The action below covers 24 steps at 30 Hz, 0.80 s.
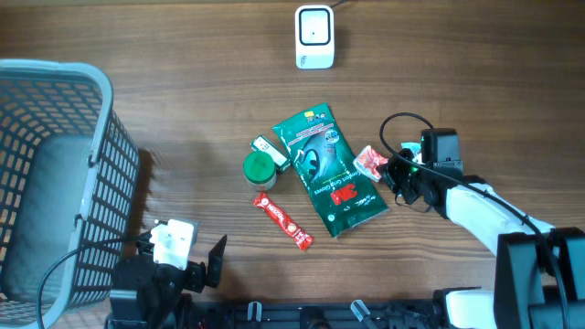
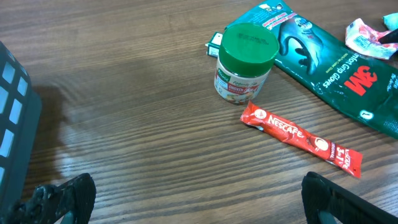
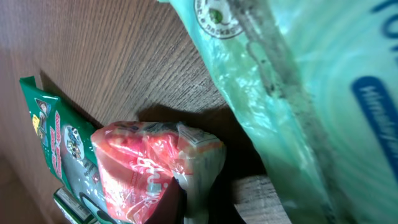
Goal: Scan the item barcode
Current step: 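Reach the right gripper toward the red-orange tissue pack, then grasp the red-orange tissue pack with the right gripper and lift it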
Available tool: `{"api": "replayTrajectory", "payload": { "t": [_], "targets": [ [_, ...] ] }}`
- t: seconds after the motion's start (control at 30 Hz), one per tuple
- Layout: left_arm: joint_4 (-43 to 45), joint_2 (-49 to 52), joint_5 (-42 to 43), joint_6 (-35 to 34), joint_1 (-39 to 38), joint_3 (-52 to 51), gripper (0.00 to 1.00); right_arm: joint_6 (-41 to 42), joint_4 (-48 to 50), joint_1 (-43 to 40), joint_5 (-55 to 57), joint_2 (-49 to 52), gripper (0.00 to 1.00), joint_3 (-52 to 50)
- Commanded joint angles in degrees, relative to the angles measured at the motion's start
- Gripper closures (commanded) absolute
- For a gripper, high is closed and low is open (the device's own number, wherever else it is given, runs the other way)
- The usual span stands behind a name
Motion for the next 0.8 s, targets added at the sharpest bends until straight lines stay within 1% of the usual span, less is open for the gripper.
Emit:
{"api": "replayTrajectory", "payload": {
  "t": [0.0,0.03,0.1,0.13,0.17,0.2,0.23,0.27,0.37,0.4,0.47,0.57,0.63,0.7,0.77],
  "targets": [
    [0.2,-0.3,0.5,-0.3,0.2,-0.1,0.00,3.1,-2.3,-0.9,-5.7,-7.6,0.96,-0.5],
    [0.2,-0.3,0.5,-0.3,0.2,-0.1,0.00,5.1,-3.4,-0.9,-8.9,-11.0,0.96,-0.5],
    [0.2,-0.3,0.5,-0.3,0.2,-0.1,0.00,13.7,-4.7,-0.9,-17.7,-18.8,0.96,-0.5],
    [0.2,-0.3,0.5,-0.3,0.2,-0.1,0.00,22.3,-5.1,-0.9,-21.5,-21.9,0.96,-0.5],
    [0.2,-0.3,0.5,-0.3,0.2,-0.1,0.00,37.2,-7.9,-0.9,-26.2,-25.5,0.95,-0.5],
    [0.2,-0.3,0.5,-0.3,0.2,-0.1,0.00,46.1,-11.5,-0.9,-27.4,-28.0,0.96,-0.5],
    [0.2,-0.3,0.5,-0.3,0.2,-0.1,0.00,51.1,-16.0,-0.9,-28.5,-29.6,0.95,-0.5],
    [0.2,-0.3,0.5,-0.3,0.2,-0.1,0.00,52.3,-18.7,-0.9,-32.4,-30.0,0.96,-0.5],
    [0.2,-0.3,0.5,-0.3,0.2,-0.1,0.00,52.5,-18.7,-0.9,-40.3,-29.8,0.96,-0.5],
    [0.2,-0.3,0.5,-0.3,0.2,-0.1,0.00,53.7,-18.7,-0.9,-42.0,-29.8,0.96,-0.5],
    [0.2,-0.3,0.5,-0.3,0.2,-0.1,0.00,59.9,-18.9,-0.9,-42.8,-29.7,0.96,-0.5],
    [0.2,-0.3,0.5,-0.3,0.2,-0.1,0.00,60.0,-18.6,-1.6,-39.4,-28.6,0.96,-0.5],
    [0.2,-0.3,0.5,-0.3,0.2,-0.1,0.00,59.9,-18.6,-1.7,-39.4,-25.8,0.96,-0.5],
    [0.2,-0.3,0.5,-0.3,0.2,-0.1,0.00,60.0,-18.6,-1.7,-39.5,-22.2,0.96,-0.5],
    [0.2,-0.3,0.5,-0.3,0.2,-0.1,0.00,59.9,-18.6,-1.7,-43.0,-18.2,0.96,-0.5]
  ]
}}
